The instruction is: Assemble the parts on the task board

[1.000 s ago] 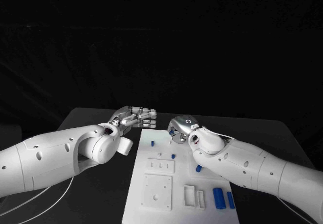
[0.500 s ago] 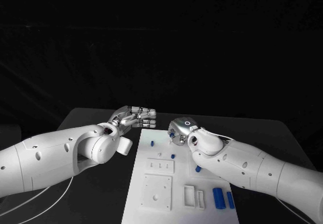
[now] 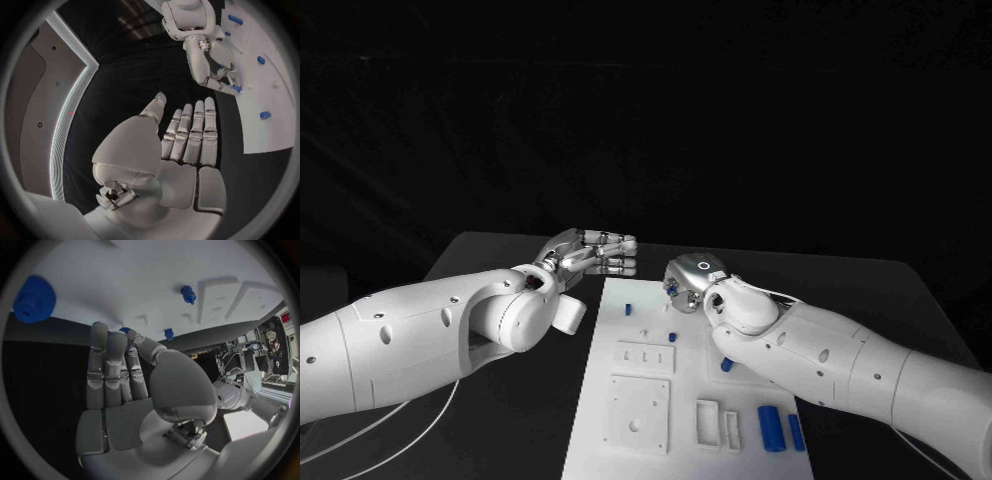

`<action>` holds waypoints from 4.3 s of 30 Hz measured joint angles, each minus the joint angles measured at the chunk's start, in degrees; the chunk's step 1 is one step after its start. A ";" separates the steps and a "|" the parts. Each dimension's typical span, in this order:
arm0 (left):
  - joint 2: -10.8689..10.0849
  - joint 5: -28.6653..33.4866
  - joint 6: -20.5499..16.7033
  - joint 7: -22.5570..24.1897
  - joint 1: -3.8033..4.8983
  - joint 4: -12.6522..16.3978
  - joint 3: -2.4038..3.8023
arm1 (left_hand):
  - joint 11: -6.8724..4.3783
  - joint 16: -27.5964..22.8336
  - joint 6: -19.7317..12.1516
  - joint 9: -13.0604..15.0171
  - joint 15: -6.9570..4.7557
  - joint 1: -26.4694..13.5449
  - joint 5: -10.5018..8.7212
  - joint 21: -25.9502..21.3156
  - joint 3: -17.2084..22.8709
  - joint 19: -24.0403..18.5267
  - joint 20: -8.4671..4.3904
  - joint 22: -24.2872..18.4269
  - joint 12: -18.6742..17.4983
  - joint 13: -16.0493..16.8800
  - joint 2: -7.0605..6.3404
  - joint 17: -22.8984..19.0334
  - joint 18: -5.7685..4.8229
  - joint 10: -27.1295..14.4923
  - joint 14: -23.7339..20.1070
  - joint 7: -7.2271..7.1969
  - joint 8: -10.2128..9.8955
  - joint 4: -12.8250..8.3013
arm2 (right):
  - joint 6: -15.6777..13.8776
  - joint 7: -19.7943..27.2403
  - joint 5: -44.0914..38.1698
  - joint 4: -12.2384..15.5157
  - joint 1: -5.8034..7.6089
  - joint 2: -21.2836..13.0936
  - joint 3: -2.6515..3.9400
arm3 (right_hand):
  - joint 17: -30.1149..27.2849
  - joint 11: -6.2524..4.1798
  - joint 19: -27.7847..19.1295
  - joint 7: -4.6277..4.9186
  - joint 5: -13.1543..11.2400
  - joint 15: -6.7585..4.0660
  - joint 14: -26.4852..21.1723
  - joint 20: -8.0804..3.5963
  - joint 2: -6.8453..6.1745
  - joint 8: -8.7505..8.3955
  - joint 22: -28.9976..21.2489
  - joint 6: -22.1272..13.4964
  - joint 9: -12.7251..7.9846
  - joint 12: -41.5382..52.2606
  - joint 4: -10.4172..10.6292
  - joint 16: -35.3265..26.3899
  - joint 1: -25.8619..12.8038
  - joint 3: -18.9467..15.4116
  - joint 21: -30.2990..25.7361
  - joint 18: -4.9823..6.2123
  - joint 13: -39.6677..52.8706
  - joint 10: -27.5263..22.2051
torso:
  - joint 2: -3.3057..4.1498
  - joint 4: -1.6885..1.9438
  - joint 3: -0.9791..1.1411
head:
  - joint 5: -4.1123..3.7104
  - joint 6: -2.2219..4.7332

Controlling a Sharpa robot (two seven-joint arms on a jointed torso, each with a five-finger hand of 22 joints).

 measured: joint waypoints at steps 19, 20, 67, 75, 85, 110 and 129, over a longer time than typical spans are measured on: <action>0.21 -0.05 0.18 -0.13 0.03 -0.03 0.00 | 0.21 0.00 -0.76 0.00 -0.13 0.00 0.00 0.00 0.00 -0.21 0.21 0.00 0.00 0.00 0.00 0.00 0.02 -0.21 -0.13 0.26 0.00 0.00 | -0.13 -0.52 -0.02 -0.26 0.03 0.14 -0.04 | -0.73 -1.49 0.21 0.84 0.00 0.26 0.14 0.22 -0.60 0.00 0.02 -2.69 -0.21 -0.04 0.82 -1.72 -0.61 -3.49 -2.63 -0.01 0.10 -1.20 | 0.06 -0.02 0.02 | 0.47 0.40; 0.23 -0.05 0.19 -0.15 0.03 -0.04 0.00 | 0.21 0.00 -0.76 0.00 -0.21 0.00 0.00 0.00 0.00 -0.21 0.21 0.00 0.00 0.00 0.00 0.00 0.02 -0.21 -0.21 0.26 0.00 0.00 | -0.10 -0.52 0.05 -0.29 0.03 0.15 -0.04 | -0.72 -1.11 0.30 1.02 0.00 0.51 0.10 0.31 -0.75 0.00 -0.05 -3.06 -0.28 -0.03 0.89 -1.72 -0.63 -3.56 -2.63 0.00 0.12 -1.75 | 0.06 -0.03 0.02 | 0.52 0.42; 0.39 -0.08 0.79 -0.94 0.16 -0.34 -0.01 | 0.26 0.00 -1.33 -0.05 0.19 -0.31 0.00 -0.22 -0.23 -0.41 0.41 -0.04 0.00 0.00 -0.31 0.00 0.05 -0.57 -0.62 0.51 0.00 0.23 | -1.15 -1.59 2.51 -0.68 -0.08 0.30 -0.21 | -1.04 1.15 1.81 2.76 2.66 2.09 0.16 2.48 -4.81 0.01 0.90 -8.68 -0.31 0.24 3.10 -1.95 -1.65 -0.70 -6.22 3.09 -0.04 -8.73 | 0.16 -0.08 0.08 | 0.86 0.74; 0.41 -0.09 0.79 -0.93 0.16 -0.41 -0.01 | 0.27 0.00 -1.54 -0.04 0.19 -0.31 0.00 -0.22 -0.23 -0.41 0.41 -0.03 0.00 0.00 -0.31 0.00 0.05 -0.57 -0.61 0.31 0.00 0.23 | -1.79 -1.75 2.90 0.19 -0.08 -0.49 -0.21 | -1.19 1.09 1.81 2.71 3.38 2.08 0.17 2.48 -5.38 0.01 1.29 -8.63 -0.31 0.24 3.69 -1.95 -2.21 -0.15 -6.22 3.10 -0.03 -8.66 | 0.15 -0.12 0.08 | 0.51 0.64; 0.10 -0.09 0.80 -0.80 0.21 -0.58 -0.01 | 0.27 0.00 -1.54 -0.04 0.19 -0.31 0.00 -0.22 -0.23 -0.41 0.41 -0.03 0.00 0.00 -0.30 0.00 0.05 -0.57 -0.61 0.31 0.00 0.23 | -3.30 -1.88 5.76 7.73 -0.02 -6.67 2.75 | -1.26 -0.59 2.08 1.55 4.22 1.05 -0.15 2.15 -6.28 0.01 1.13 -7.04 -0.17 0.24 5.84 -1.99 -3.12 -0.16 -7.50 3.09 0.02 -2.85 | -0.05 -0.79 0.29 | -0.16 0.86; -0.42 -0.11 1.37 -0.74 0.53 -0.51 0.00 | 0.27 0.00 -1.54 -0.04 0.19 -0.30 0.00 -0.22 -0.23 -0.41 0.41 -0.03 0.00 0.00 -0.30 -0.01 0.05 -0.57 -0.61 0.31 0.00 0.23 | 7.50 3.93 12.07 7.61 0.29 -14.83 6.28 | 26.86 -4.58 3.96 1.03 8.38 -1.33 -0.89 -1.33 -3.73 0.27 8.53 -11.48 -0.31 45.54 4.84 10.01 -1.20 -17.94 -6.17 -1.81 50.21 -0.36 | -0.10 -2.04 0.76 | -2.11 0.45; -0.26 -0.29 2.12 -0.77 0.55 -0.47 -0.01 | 0.27 0.00 -1.53 -0.04 0.19 -0.30 0.00 -0.22 -0.23 -0.41 0.41 -0.03 0.00 0.00 -0.30 -0.01 0.05 -0.57 -0.61 0.31 0.00 0.23 | 10.75 4.92 11.96 2.01 -0.13 -12.32 6.30 | 31.51 -5.38 4.71 1.21 8.16 -1.34 -0.11 -1.02 -3.73 0.26 12.16 -15.96 -0.53 50.11 5.39 9.53 -1.20 -18.49 -6.62 -1.78 53.54 -0.73 | 0.03 -1.77 0.71 | -1.81 -0.05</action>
